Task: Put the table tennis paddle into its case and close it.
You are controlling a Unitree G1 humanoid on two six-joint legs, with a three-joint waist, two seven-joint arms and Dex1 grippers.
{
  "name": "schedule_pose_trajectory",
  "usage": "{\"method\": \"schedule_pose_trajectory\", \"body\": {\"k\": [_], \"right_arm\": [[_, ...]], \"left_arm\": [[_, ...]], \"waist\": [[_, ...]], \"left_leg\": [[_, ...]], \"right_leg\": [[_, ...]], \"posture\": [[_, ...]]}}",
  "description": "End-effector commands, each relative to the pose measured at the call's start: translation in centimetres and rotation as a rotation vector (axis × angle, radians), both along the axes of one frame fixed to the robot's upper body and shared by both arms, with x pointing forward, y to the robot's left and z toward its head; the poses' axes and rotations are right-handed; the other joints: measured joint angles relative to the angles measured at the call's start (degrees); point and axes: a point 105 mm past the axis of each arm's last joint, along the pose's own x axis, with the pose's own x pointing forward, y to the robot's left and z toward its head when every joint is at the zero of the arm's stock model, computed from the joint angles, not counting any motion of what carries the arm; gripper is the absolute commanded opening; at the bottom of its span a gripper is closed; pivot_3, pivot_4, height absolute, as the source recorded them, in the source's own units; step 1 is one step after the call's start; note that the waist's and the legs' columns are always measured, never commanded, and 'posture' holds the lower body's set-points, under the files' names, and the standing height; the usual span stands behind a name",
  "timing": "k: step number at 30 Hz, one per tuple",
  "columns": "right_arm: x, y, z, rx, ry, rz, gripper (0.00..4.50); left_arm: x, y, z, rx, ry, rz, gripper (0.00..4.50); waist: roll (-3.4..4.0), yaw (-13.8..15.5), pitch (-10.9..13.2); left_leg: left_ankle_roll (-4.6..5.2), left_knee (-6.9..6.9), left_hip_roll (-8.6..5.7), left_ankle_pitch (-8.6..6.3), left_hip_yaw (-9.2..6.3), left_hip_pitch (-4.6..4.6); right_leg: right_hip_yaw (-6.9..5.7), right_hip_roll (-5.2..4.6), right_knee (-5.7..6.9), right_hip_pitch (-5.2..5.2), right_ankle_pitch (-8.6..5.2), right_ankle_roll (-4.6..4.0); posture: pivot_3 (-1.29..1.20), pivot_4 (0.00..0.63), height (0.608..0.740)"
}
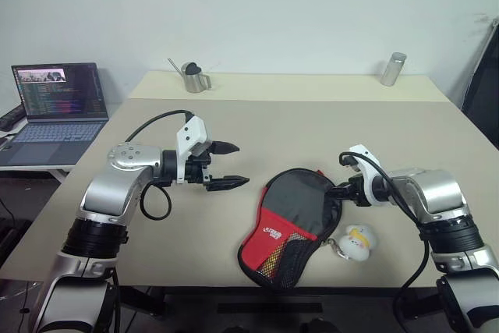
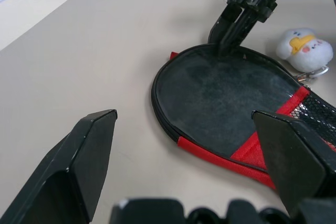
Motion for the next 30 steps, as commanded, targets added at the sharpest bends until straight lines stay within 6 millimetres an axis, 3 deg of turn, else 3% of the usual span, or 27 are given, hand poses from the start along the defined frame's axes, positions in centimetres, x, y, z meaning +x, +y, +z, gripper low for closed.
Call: {"method": "schedule_pose_trajectory", "body": {"k": [1, 3, 11, 20, 23, 27, 30], "right_arm": [[1.6, 0.6, 2.1, -0.079, -0.150, 0.072, 0.44], [2.9, 0.7, 2.7, -0.152, -0.219, 0.104, 0.07], [5.5, 3.8, 4.1, -0.319, -0.425, 0.366, 0.07], [6.0, 7.1, 3.5, -0.335, -0.526, 0.589, 0.07], [6.2, 7.4, 3.4, -0.326, -0.526, 0.595, 0.07], [7.0, 6.2, 3.2, -0.330, -0.474, 0.508, 0.07], [6.9, 5.8, 3.2, -0.322, -0.449, 0.510, 0.63]], "left_arm": [[0.3, -0.1, 0.8, -0.002, -0.033, 0.013, 4.50], [0.6, -0.2, 0.7, 0.007, -0.036, 0.026, 4.50], [0.8, -0.3, 0.7, 0.016, -0.043, 0.031, 4.50], [0.6, -0.3, 0.6, 0.017, -0.052, 0.039, 4.50], [0.3, -0.3, 0.6, 0.018, -0.050, 0.036, 4.50], [0.0, -1.2, 0.4, 0.013, -0.039, 0.008, 4.50], [0.4, -2.1, 0.3, 0.005, -0.047, -0.002, 4.50]], "waist": [[0.00, -0.55, 0.00], [0.00, -1.01, 0.00], [0.00, -1.31, 0.00], [0.00, -1.39, 0.00], [0.00, -1.44, 0.00], [0.01, -1.50, 0.00], [0.01, -1.37, 0.00]], "left_leg": [[0.00, 0.00, 0.00, 0.00, 0.04, 0.03], [0.00, 0.00, 0.00, 0.00, 0.04, 0.08], [0.00, 0.00, 0.01, 0.00, 0.10, 0.11], [-0.01, -0.02, 0.02, 0.00, 0.08, 0.10], [-0.02, -0.03, 0.03, 0.00, 0.08, 0.11], [-0.02, -0.03, 0.03, 0.00, 0.07, 0.10], [-0.02, -0.02, 0.01, 0.01, 0.06, 0.11]], "right_leg": [[0.02, 0.00, 0.02, 0.00, 0.00, 0.00], [0.02, 0.00, 0.05, 0.04, 0.01, 0.00], [0.04, 0.03, 0.06, 0.02, 0.02, -0.01], [0.04, 0.04, 0.00, -0.01, 0.02, -0.01], [0.04, 0.04, 0.00, -0.01, 0.02, -0.01], [0.05, 0.05, 0.02, -0.01, 0.02, -0.01], [0.05, 0.05, 0.02, 0.00, 0.02, -0.01]], "posture": [[0.00, 0.150, 0.740], [0.00, 0.150, 0.740], [0.00, 0.150, 0.740], [0.00, 0.150, 0.740], [0.00, 0.150, 0.740], [0.00, 0.150, 0.740], [0.00, 0.150, 0.740]]}}
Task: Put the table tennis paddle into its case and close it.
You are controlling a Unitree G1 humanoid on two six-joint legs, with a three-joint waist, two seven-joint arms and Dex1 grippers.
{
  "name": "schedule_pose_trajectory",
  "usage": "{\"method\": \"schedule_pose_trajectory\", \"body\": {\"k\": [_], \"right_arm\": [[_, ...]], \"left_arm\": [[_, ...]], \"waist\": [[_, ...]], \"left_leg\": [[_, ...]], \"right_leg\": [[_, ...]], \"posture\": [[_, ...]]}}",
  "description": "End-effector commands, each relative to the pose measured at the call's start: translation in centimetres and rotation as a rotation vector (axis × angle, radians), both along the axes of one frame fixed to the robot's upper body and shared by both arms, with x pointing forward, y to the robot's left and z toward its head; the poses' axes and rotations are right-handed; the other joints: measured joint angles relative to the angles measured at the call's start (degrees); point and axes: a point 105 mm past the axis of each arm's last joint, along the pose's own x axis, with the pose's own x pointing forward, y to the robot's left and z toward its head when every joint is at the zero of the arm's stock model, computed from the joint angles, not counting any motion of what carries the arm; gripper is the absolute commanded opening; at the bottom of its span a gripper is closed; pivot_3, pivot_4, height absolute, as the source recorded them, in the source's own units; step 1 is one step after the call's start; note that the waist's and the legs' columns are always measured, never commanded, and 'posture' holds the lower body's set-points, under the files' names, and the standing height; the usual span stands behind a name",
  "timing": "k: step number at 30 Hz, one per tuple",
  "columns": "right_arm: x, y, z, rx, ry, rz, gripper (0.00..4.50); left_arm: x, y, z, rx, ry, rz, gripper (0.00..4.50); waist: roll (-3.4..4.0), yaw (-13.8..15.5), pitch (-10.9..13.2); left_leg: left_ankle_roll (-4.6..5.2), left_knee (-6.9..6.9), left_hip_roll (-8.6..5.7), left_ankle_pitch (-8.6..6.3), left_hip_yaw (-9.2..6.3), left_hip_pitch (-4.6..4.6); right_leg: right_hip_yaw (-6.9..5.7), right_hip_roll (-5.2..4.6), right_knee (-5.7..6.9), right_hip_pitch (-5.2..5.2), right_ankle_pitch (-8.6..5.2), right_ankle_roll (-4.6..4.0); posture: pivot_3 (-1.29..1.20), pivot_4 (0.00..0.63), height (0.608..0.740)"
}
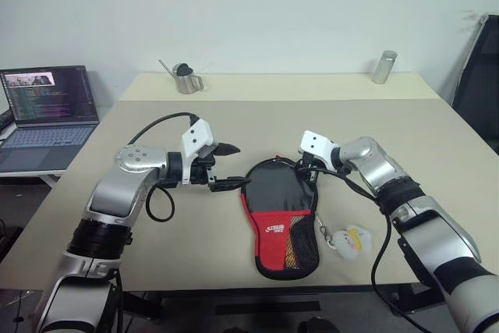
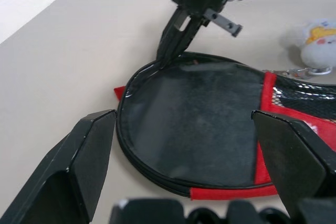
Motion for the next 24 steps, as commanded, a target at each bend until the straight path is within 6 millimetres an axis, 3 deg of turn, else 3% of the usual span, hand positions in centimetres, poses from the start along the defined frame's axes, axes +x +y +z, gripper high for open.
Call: {"method": "schedule_pose_trajectory", "body": {"k": [1, 5, 11, 14, 16, 20, 24], "right_arm": [[0.4, -0.5, 1.9, 0.029, -0.019, -0.018, 0.98], [0.2, -0.7, 2.9, 0.068, -0.010, -0.011, 2.35], [-2.7, -1.5, 8.0, 0.201, -0.033, 0.087, 4.46], [-5.6, -2.8, 10.1, 0.178, -0.072, 0.167, 4.49], [-8.1, -4.1, 10.1, 0.103, -0.048, 0.220, 4.49], [-13.9, -8.1, 7.2, -0.152, 0.111, 0.311, 4.49], [-17.0, -9.8, 4.7, -0.239, 0.243, 0.321, 4.49]], "left_arm": [[0.2, -1.5, 1.0, -0.013, -0.058, -0.026, 4.50], [0.6, -2.8, 0.6, -0.016, -0.044, -0.047, 4.50], [0.5, -5.6, -0.9, -0.064, 0.019, -0.130, 4.50], [1.0, -7.6, -2.1, -0.088, 0.048, -0.161, 4.50], [1.6, -8.6, -3.0, -0.080, 0.062, -0.158, 4.50], [2.7, -10.4, -4.7, -0.089, 0.108, -0.123, 4.50], [3.8, -10.9, -7.1, -0.047, 0.124, -0.067, 4.50]], "waist": [[0.00, 0.18, 0.00], [0.00, 0.17, 0.00], [0.01, 0.25, 0.00], [0.02, 0.64, -0.01], [0.02, 1.09, -0.01], [0.02, 2.01, -0.01], [0.07, 1.61, -0.04]], "left_leg": [[0.00, 0.00, 0.00, 0.00, 0.00, 0.00], [0.00, 0.02, -0.01, 0.00, -0.02, 0.00], [0.00, 0.02, -0.01, 0.00, -0.03, -0.05], [0.01, 0.04, -0.02, 0.00, -0.06, -0.07], [0.01, 0.06, -0.05, 0.00, -0.07, -0.11], [0.05, 0.08, -0.04, -0.02, -0.05, -0.17], [0.07, 0.08, 0.02, -0.03, 0.18, -0.07]], "right_leg": [[0.00, 0.00, 0.00, 0.01, 0.00, 0.00], [-0.02, 0.00, 0.00, 0.02, 0.00, 0.00], [-0.03, 0.00, -0.01, -0.02, 0.00, 0.00], [-0.09, -0.01, -0.04, 0.02, 0.00, 0.00], [-0.12, -0.02, -0.04, 0.03, 0.00, 0.01], [-0.17, -0.01, -0.10, 0.05, -0.01, 0.02], [-0.03, -0.04, -0.04, 0.08, 0.00, 0.04]], "posture": [[0.00, 0.150, 0.740], [0.00, 0.150, 0.740], [0.00, 0.150, 0.740], [0.00, 0.150, 0.740], [0.00, 0.150, 0.740], [0.00, 0.150, 0.740], [0.00, 0.150, 0.740]]}}
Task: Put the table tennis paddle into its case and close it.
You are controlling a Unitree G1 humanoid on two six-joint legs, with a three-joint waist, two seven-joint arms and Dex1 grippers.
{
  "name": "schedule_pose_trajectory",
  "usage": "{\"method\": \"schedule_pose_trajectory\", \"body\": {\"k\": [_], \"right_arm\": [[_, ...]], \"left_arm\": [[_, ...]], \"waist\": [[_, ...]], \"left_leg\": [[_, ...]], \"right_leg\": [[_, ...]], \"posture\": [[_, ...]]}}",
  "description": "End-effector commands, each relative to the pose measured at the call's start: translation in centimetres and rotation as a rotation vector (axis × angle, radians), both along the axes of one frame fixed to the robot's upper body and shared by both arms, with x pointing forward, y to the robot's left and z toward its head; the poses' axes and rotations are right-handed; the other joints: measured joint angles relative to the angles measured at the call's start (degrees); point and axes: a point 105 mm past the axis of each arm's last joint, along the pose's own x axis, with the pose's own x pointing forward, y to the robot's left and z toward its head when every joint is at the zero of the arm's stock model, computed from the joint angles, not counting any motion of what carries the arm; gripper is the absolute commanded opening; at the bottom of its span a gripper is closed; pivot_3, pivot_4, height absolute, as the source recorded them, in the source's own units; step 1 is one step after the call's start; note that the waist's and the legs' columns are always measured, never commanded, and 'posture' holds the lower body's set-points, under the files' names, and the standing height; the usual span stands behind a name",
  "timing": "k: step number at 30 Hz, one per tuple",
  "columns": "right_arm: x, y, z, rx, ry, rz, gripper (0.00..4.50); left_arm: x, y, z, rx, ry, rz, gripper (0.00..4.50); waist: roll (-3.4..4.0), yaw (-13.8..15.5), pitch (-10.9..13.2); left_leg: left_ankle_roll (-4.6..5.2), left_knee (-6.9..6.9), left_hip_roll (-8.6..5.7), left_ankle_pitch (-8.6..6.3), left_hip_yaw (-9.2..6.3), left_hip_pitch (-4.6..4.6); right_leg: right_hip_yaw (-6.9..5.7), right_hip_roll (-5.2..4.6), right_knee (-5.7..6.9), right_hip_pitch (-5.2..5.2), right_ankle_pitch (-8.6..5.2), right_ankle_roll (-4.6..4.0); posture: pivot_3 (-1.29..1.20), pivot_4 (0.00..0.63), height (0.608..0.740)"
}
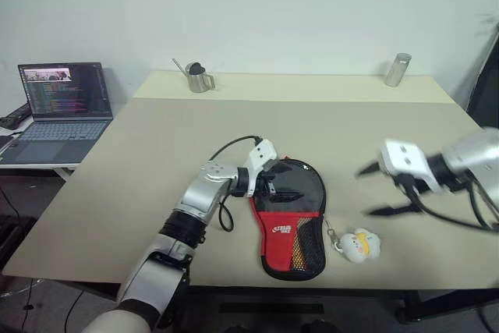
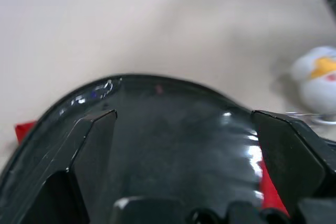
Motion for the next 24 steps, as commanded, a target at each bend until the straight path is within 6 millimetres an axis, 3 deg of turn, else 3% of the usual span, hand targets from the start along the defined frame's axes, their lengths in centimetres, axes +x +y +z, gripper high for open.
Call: {"method": "schedule_pose_trajectory", "body": {"k": [1, 4, 7, 11, 21, 24], "right_arm": [[-2.1, 0.4, 0.0, -0.034, 0.024, 0.076, 4.49], [-3.1, 1.1, -2.0, -0.036, 0.090, 0.104, 4.49], [-2.9, 1.6, -3.6, -0.058, 0.090, 0.117, 4.49], [-2.1, 2.2, -4.3, -0.075, 0.060, 0.134, 4.49], [0.1, 2.9, -6.7, -0.148, 0.051, 0.142, 4.49], [0.0, 3.1, -7.0, -0.140, 0.074, 0.152, 3.91]], "left_arm": [[1.0, -0.6, -0.8, 0.021, -0.017, 0.040, 4.50], [0.9, -0.2, -3.9, 0.115, 0.038, 0.052, 4.50], [1.0, 0.2, -5.4, 0.181, 0.046, 0.080, 4.50], [1.1, 0.0, -5.3, 0.171, 0.052, 0.083, 4.50], [0.8, -0.4, -4.4, 0.138, 0.041, 0.068, 4.50], [0.9, -0.6, -4.1, 0.103, 0.054, 0.078, 4.50]], "waist": [[0.05, -0.35, -0.03], [0.06, -0.37, -0.04], [0.09, -0.25, -0.07], [0.06, -0.14, -0.10], [0.08, -0.06, -0.11], [0.08, 0.05, -0.11]], "left_leg": [[0.00, -0.01, 0.02, 0.00, 0.10, 0.10], [0.01, -0.01, 0.10, 0.00, 0.10, 0.32], [0.19, -0.02, 0.11, -0.11, 0.03, 0.88], [0.34, -0.03, 0.07, -0.19, -0.02, 1.27], [0.19, -0.05, 0.07, -0.13, -0.07, 1.56], [0.13, -0.07, 0.06, -0.10, -0.11, 1.55]], "right_leg": [[0.08, -0.01, 0.06, 0.02, 0.00, 0.00], [0.04, 0.01, 0.11, 0.23, 0.00, 0.00], [-0.02, 0.00, -0.01, 0.90, -0.01, 0.02], [-0.03, -0.01, -0.13, 1.35, -0.19, 0.36], [-0.02, 0.00, -0.09, 1.56, -0.03, 0.10], [-0.04, 0.00, -0.10, 1.55, -0.03, 0.11]], "posture": [[0.00, 0.150, 0.740], [0.00, 0.150, 0.740], [0.00, 0.150, 0.740], [0.00, 0.150, 0.740], [0.00, 0.150, 0.740], [0.00, 0.150, 0.740]]}}
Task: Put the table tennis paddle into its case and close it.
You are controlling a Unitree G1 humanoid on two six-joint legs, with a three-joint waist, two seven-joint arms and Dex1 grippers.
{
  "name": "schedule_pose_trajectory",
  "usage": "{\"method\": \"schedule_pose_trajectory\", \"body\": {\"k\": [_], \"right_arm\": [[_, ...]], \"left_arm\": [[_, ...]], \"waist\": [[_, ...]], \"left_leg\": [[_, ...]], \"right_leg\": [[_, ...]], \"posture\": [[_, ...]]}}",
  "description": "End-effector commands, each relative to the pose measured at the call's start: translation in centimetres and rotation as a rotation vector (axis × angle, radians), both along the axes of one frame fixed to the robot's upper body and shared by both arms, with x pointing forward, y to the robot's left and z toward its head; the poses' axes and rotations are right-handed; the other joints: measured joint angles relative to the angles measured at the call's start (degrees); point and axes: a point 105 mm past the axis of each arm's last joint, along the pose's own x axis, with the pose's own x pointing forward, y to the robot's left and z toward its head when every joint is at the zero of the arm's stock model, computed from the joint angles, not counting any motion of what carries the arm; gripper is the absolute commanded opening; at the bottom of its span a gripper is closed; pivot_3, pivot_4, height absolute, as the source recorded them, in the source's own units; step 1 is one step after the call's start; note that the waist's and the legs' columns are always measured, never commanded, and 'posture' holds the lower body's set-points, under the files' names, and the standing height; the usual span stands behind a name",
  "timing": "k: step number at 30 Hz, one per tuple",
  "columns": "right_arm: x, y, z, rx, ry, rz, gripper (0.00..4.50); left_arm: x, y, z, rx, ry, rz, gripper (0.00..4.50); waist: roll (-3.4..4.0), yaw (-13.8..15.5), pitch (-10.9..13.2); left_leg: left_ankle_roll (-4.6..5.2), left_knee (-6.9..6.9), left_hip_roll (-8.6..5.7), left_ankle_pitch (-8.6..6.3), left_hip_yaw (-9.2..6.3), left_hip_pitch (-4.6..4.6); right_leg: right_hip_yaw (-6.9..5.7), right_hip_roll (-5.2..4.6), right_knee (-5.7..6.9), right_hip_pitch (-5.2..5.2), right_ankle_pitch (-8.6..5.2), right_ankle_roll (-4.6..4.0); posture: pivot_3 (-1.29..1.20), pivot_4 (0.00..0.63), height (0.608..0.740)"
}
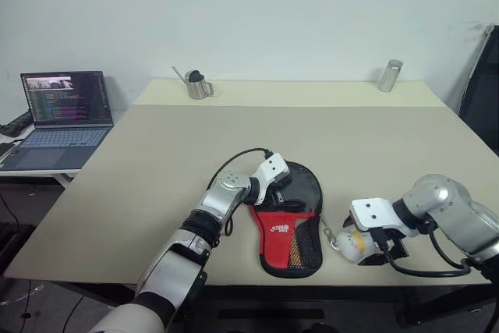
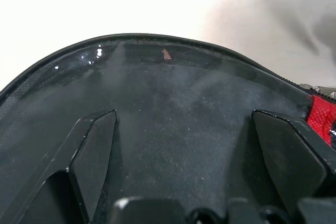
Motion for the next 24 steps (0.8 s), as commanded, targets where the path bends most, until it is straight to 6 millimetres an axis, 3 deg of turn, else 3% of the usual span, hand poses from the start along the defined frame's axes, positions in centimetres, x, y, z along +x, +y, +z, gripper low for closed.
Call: {"method": "schedule_pose_trajectory", "body": {"k": [1, 8, 12, 24], "right_arm": [[0.0, 0.2, 0.5, -0.010, -0.012, 0.033, 3.58], [-2.6, 0.1, 1.6, -0.001, 0.052, 0.121, 1.08], [-4.8, 0.6, 1.9, 0.010, 0.096, 0.184, 0.17], [-10.9, 1.4, -0.3, 0.003, 0.290, 0.368, 0.10]], "left_arm": [[-0.1, 0.3, -0.8, 0.005, 0.039, 0.021, 4.50], [0.5, 0.5, -0.9, 0.002, 0.046, 0.077, 4.50], [1.6, 0.9, -1.0, 0.016, 0.043, 0.159, 4.50], [2.0, 1.4, -1.5, 0.048, 0.048, 0.190, 4.50]], "waist": [[0.00, 0.04, 0.00], [0.00, 0.15, 0.00], [0.00, 0.28, 0.00], [0.00, 0.35, 0.00]], "left_leg": [[0.00, 0.00, -0.01, 0.00, 0.00, -0.01], [0.03, -0.02, -0.02, -0.02, -0.02, -0.01], [0.14, -0.01, -0.04, -0.10, -0.09, -0.02], [0.15, -0.02, -0.05, -0.14, -0.16, 0.02]], "right_leg": [[0.01, 0.00, -0.01, 0.00, 0.00, 0.00], [-0.01, 0.00, -0.02, 0.01, -0.03, 0.04], [-0.03, -0.03, -0.05, 0.06, -0.14, 0.22], [-0.07, -0.06, -0.10, 0.20, -0.30, 0.47]], "posture": [[0.00, 0.150, 0.740], [0.00, 0.150, 0.740], [0.00, 0.150, 0.740], [0.00, 0.150, 0.740]]}}
